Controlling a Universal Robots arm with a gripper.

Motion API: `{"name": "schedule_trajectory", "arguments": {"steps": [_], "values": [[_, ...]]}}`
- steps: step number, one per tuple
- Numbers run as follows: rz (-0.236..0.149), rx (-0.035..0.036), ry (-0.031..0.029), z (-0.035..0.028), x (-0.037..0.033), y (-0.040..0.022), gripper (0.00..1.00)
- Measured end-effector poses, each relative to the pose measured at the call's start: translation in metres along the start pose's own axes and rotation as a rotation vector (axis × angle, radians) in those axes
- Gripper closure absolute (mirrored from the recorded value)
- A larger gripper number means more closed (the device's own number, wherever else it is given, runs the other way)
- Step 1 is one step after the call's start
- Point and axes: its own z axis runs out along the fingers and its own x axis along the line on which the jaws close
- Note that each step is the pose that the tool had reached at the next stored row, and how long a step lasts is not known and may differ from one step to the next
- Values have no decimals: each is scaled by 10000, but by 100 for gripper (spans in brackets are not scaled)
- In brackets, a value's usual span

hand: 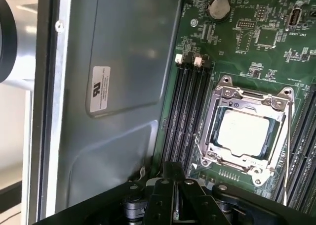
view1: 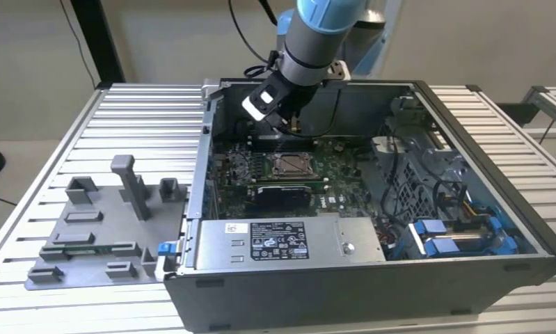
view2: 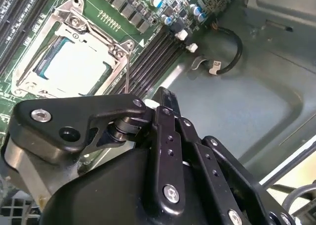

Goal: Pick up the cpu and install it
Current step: 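Install the first cpu locking lever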

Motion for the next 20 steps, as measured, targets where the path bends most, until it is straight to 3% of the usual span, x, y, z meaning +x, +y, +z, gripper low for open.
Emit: {"name": "schedule_trajectory", "arguments": {"steps": [10,20], "values": [[100,-44,4,84,-58,-155,100],[433,-207,82,201,-124,-157,100]]}}
